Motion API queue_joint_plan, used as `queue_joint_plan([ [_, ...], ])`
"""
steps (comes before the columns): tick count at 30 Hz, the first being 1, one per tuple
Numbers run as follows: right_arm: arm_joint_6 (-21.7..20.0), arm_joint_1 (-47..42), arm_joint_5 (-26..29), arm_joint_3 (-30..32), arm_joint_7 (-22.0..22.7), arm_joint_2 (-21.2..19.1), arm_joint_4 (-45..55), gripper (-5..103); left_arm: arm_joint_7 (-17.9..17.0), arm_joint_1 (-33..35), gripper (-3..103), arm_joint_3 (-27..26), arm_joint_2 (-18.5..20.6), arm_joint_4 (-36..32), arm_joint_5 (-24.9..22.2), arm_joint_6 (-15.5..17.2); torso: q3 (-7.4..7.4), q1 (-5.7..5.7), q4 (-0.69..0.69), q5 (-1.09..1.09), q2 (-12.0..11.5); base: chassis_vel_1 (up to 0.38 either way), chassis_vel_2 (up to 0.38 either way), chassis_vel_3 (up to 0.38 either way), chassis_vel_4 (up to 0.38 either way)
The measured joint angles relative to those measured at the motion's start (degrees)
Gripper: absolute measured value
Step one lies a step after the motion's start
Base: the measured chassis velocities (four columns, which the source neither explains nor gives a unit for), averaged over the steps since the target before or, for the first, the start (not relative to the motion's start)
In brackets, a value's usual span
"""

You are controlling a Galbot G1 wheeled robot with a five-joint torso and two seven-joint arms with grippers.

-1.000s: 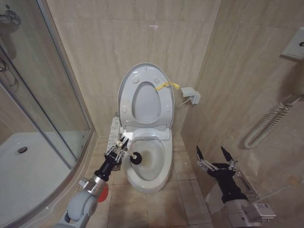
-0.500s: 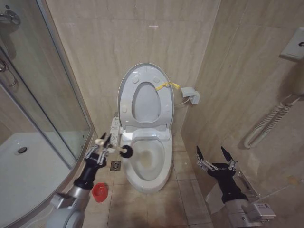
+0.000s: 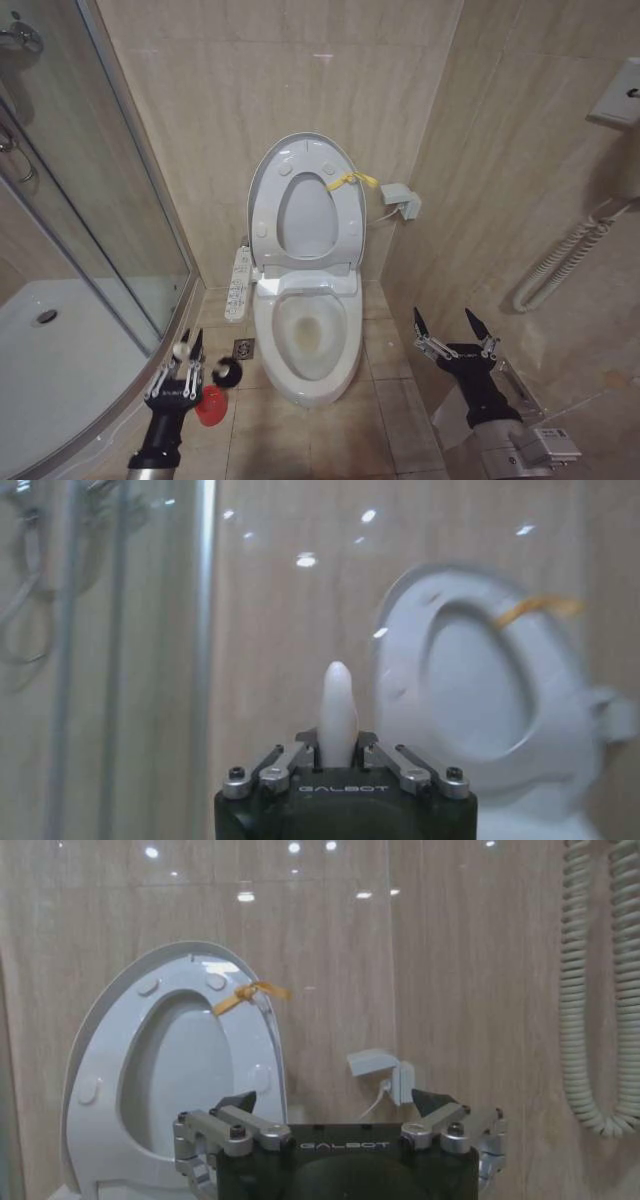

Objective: Open the toilet lid, clean the toilet bowl with a toilet brush, close the toilet lid, and flush.

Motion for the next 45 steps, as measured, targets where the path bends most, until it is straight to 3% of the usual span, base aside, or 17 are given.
queue_joint_plan([
  [2,0.00,0.00,0.00,0.00,0.01,0.00,0.00,100,0.01,-1.14,22,-0.87,0.28,3.15,-0.38,-1.31,0.00,0.00,0.00,0.01,0.00,0.000,0.000,0.000,0.000],
  [7,0.00,0.00,0.00,0.00,0.00,0.00,0.00,100,4.74,-13.47,22,-5.39,2.71,30.19,-4.09,-14.88,0.00,0.00,0.00,-0.01,0.00,0.000,0.000,0.000,0.000],
  [8,0.00,0.00,0.00,0.00,0.00,0.00,0.00,100,4.74,-13.47,22,-5.39,2.71,30.19,-4.09,-14.88,0.00,0.00,0.00,-0.01,0.00,0.000,0.000,0.000,0.000],
  [11,0.00,0.00,0.00,0.00,0.01,0.00,0.00,100,10.36,-20.14,22,-4.37,5.04,42.75,-11.00,-20.65,0.00,0.00,-0.03,-0.01,-0.01,0.000,0.000,0.000,0.000],
  [14,0.00,0.00,0.00,0.00,0.01,0.00,0.00,100,13.36,-23.52,22,-3.29,6.12,48.36,-14.69,-21.35,0.01,0.00,-0.01,0.00,-0.01,0.000,0.000,0.000,0.000],
  [24,0.00,0.00,0.00,0.00,0.00,0.00,0.00,100,21.14,-32.99,22,0.52,8.25,60.49,-19.48,-21.38,0.01,0.00,0.01,0.01,-0.01,0.000,0.000,0.000,0.000],
  [32,0.00,0.00,0.00,0.00,0.00,0.00,0.00,100,21.75,-37.67,22,3.83,9.02,65.87,-22.62,-21.14,0.01,0.00,-0.01,0.01,-0.01,0.000,0.000,0.000,0.000],
  [45,0.00,0.00,0.00,0.00,0.00,0.00,0.00,100,21.41,-35.59,22,3.70,7.45,65.62,-20.87,-21.04,0.00,-0.01,0.00,0.02,0.00,0.000,0.000,0.000,0.000],
])
